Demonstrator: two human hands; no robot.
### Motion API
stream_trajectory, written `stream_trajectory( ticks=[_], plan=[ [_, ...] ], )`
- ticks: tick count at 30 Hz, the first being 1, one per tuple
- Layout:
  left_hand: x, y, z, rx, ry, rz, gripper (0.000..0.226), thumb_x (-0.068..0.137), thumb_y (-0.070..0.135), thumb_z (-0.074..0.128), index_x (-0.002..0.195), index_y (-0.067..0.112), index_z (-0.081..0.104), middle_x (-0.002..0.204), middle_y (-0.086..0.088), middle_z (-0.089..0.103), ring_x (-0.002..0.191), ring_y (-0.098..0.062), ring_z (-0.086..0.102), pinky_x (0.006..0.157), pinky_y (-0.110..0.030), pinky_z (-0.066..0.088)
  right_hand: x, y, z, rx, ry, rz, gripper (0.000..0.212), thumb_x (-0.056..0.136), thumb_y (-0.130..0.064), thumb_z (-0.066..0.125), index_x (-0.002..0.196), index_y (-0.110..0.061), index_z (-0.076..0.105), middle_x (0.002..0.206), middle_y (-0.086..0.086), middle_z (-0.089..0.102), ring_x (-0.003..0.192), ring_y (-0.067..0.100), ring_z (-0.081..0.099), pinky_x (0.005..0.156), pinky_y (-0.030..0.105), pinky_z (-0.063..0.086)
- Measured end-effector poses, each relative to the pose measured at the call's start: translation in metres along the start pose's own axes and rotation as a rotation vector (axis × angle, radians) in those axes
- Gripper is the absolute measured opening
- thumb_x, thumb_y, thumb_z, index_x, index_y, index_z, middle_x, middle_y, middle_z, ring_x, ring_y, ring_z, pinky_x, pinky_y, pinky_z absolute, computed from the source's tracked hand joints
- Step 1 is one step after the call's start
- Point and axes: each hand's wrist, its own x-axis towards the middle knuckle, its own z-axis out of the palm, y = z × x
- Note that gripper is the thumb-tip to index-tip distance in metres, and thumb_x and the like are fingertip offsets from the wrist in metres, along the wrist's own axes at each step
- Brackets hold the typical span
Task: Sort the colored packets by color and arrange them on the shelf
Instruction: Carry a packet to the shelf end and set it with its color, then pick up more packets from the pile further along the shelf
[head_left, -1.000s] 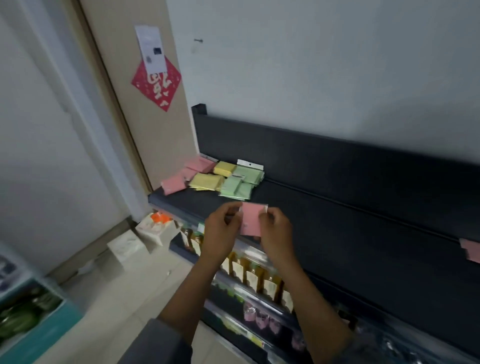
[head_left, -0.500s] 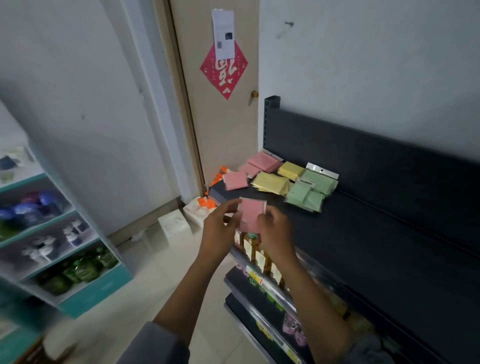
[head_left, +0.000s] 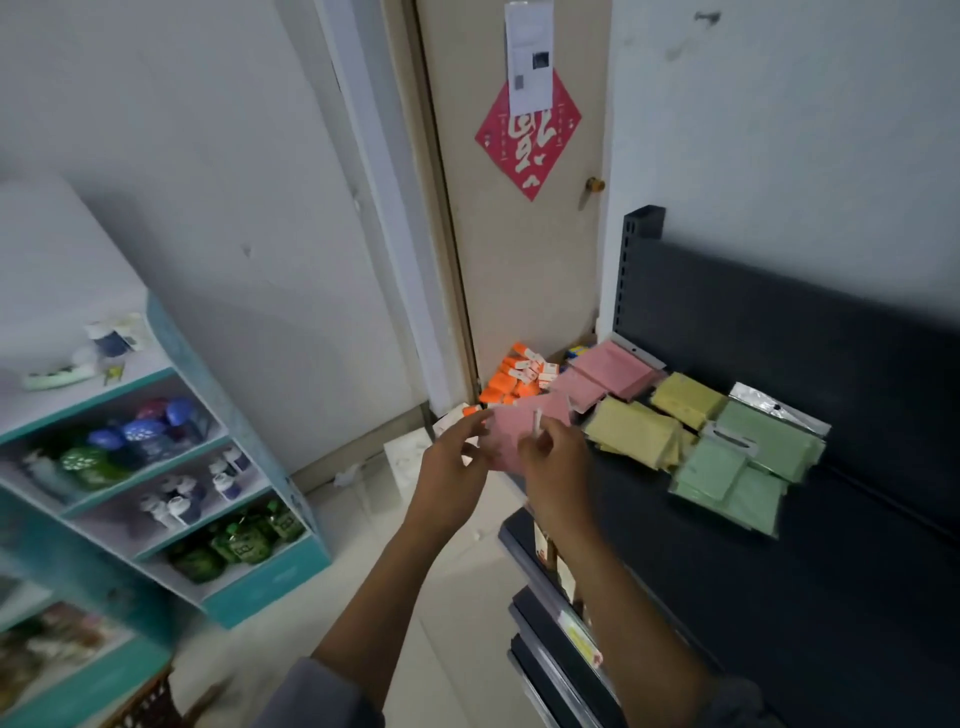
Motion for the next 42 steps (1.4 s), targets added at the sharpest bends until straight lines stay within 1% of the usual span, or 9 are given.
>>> stream_trajectory(
  ticks=[4,8,15,17,21,27,31,39,42],
  plan=[
    [0.029,-0.007,0.009,0.007,0.001,-0.028,0.035,0.103,0.022,0.056,0.137,0.028,0.06,0.125,0.007,0.067,0.096,-0.007,0.066,0.071,-0.016,0.054,0.033,0.0,0.004,0.03,0.003,-0.024,0.035,0.098,-0.02,0.058,0.133,-0.021,0.055,0.112,0.002,0.058,0.096,0.012,0.059,0.069,0.016,0.045],
    [0.05,-0.005,0.021,0.012,-0.041,-0.06,0.035,0.104,0.035,0.053,0.137,0.025,0.059,0.126,0.007,0.065,0.092,0.004,0.064,0.071,-0.006,0.049,0.051,0.003,0.008,-0.026,0.055,-0.08,0.041,0.1,-0.02,0.056,0.14,-0.021,0.046,0.119,0.003,0.057,0.104,0.016,0.059,0.077,0.022,0.052],
    [0.104,-0.003,0.045,-0.132,-0.15,-0.007,0.049,0.103,0.058,0.035,0.113,0.024,0.068,0.102,0.006,0.071,0.094,-0.01,0.067,0.08,-0.026,0.055,0.095,0.018,0.005,-0.235,0.188,-0.173,0.017,0.097,-0.026,0.057,0.114,-0.024,0.054,0.112,0.001,0.059,0.104,0.019,0.057,0.081,0.041,0.057],
    [0.121,-0.01,0.057,-0.147,-0.181,-0.015,0.048,0.104,0.058,0.034,0.109,0.026,0.069,0.102,0.006,0.071,0.094,-0.012,0.067,0.083,-0.031,0.054,0.109,0.028,0.006,-0.338,0.202,-0.127,0.02,0.098,-0.018,0.058,0.118,-0.018,0.06,0.115,0.005,0.062,0.109,0.021,0.054,0.089,0.042,0.053],
    [0.159,-0.02,0.077,-0.126,-0.273,0.014,0.04,0.105,0.054,0.035,0.104,0.029,0.066,0.101,0.01,0.068,0.094,-0.002,0.061,0.082,-0.013,0.043,0.129,0.042,0.011,-0.534,0.245,-0.053,0.033,0.098,-0.015,0.043,0.122,-0.009,0.065,0.114,0.01,0.068,0.104,0.027,0.054,0.089,0.04,0.048],
    [0.207,-0.046,0.103,0.11,-0.445,0.145,0.035,0.107,0.039,0.037,0.13,0.024,0.06,0.122,-0.002,0.065,0.112,-0.018,0.058,0.099,-0.039,0.046,0.134,0.05,0.025,-0.687,0.321,-0.048,0.04,0.084,-0.019,0.027,0.085,-0.009,0.066,0.096,0.012,0.066,0.098,0.034,0.057,0.085,0.042,0.048],
    [0.218,-0.06,0.109,0.173,-0.482,0.229,0.029,0.103,0.027,0.043,0.125,0.021,0.062,0.113,-0.006,0.066,0.103,-0.022,0.061,0.092,-0.038,0.049,0.131,0.06,0.039,-0.743,0.384,-0.017,0.022,0.086,-0.006,0.055,0.1,0.001,0.07,0.12,0.023,0.063,0.123,0.048,0.05,0.102,0.053,0.049],
    [0.24,-0.066,0.102,0.13,-0.48,0.306,0.015,0.097,0.029,0.054,0.108,0.026,0.063,0.101,0.002,0.057,0.087,-0.014,0.058,0.075,-0.024,0.041,0.141,0.054,0.052,-0.683,0.464,0.08,0.031,0.09,-0.004,0.046,0.11,0.003,0.068,0.135,0.019,0.055,0.14,0.034,0.035,0.118,0.031,0.023],
    [0.242,-0.07,0.098,0.189,-0.433,0.409,0.014,0.099,0.03,0.053,0.106,0.021,0.061,0.1,-0.001,0.057,0.088,-0.018,0.058,0.075,-0.03,0.047,0.145,0.044,0.057,-0.624,0.449,0.063,0.033,0.093,-0.008,0.046,0.12,-0.001,0.065,0.141,0.015,0.049,0.14,0.025,0.031,0.118,0.032,0.028]
  ],
)
